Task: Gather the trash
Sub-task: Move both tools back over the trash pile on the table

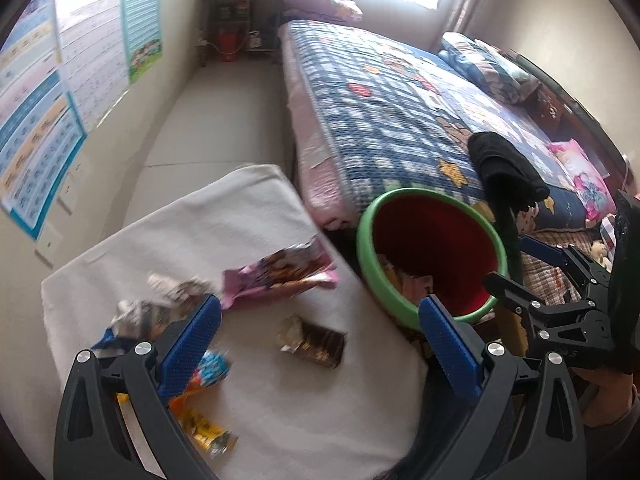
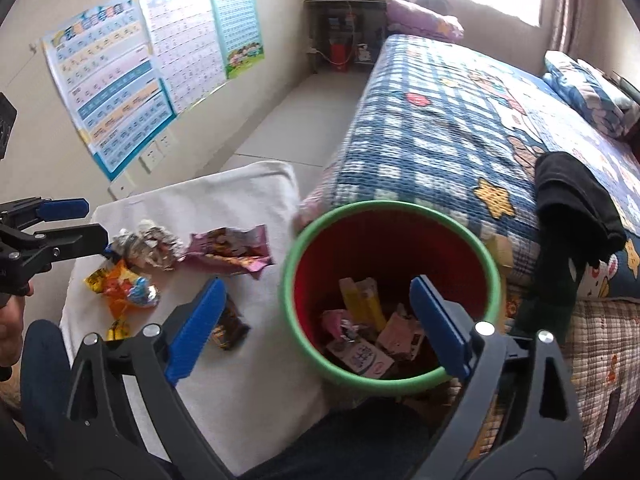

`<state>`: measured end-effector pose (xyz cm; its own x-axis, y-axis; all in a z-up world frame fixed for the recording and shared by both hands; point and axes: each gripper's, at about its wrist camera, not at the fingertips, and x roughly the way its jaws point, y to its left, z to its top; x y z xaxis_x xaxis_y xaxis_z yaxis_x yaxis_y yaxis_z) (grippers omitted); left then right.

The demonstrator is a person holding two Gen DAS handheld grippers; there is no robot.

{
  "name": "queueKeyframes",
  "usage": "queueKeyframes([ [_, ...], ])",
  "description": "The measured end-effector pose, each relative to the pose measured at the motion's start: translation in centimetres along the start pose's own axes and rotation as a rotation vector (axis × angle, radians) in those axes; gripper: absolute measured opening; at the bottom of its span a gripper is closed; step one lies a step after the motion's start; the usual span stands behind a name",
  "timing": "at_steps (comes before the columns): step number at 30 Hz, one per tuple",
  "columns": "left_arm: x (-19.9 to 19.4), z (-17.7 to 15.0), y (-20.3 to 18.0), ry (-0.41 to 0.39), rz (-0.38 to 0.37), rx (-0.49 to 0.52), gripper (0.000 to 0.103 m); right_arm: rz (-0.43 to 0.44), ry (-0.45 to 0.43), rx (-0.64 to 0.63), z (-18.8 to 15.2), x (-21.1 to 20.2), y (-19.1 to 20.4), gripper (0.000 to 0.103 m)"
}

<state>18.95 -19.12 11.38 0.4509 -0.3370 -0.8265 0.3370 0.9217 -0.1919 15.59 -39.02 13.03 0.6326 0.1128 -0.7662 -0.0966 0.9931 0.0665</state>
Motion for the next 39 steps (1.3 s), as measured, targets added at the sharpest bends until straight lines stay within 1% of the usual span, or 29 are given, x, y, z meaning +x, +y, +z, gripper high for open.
queueKeyframes([
  [5,-1.4,-2.7,3.8,0.002,0.042,-0.058,0.095,0.037,0.014,-0.041,-0.2,0.9,3.4,0.093],
  [13,-3.3,-7.3,10.5,0.007,0.116,-0.191,0.095,0.092,0.048,-0.134,-0.7,2.7,9.5,0.093],
  [18,-3.7,-10.2,13.7,0.03,0.139,-0.259,0.095,0.118,0.089,-0.177,-1.7,4.2,12.5,0.093],
  [21,-3.4,-12.0,15.4,0.052,0.141,-0.297,0.095,0.121,0.111,-0.195,-2.5,4.9,13.5,0.093],
  [26,-2.3,-14.2,16.1,0.09,0.131,-0.326,0.095,0.109,0.147,-0.221,-3.9,6.1,14.3,0.093],
  [30,0.0,-15.8,15.5,0.142,0.114,-0.336,0.095,0.103,0.177,-0.231,-5.1,7.4,14.2,0.093],
  [32,1.3,-16.6,15.2,0.166,0.106,-0.357,0.095,0.095,0.19,-0.238,-5.7,8.1,14.1,0.093],
  [39,4.8,-17.9,14.3,0.221,0.084,-0.408,0.095,0.078,0.209,-0.248,-6.3,10.4,13.6,0.093],
])
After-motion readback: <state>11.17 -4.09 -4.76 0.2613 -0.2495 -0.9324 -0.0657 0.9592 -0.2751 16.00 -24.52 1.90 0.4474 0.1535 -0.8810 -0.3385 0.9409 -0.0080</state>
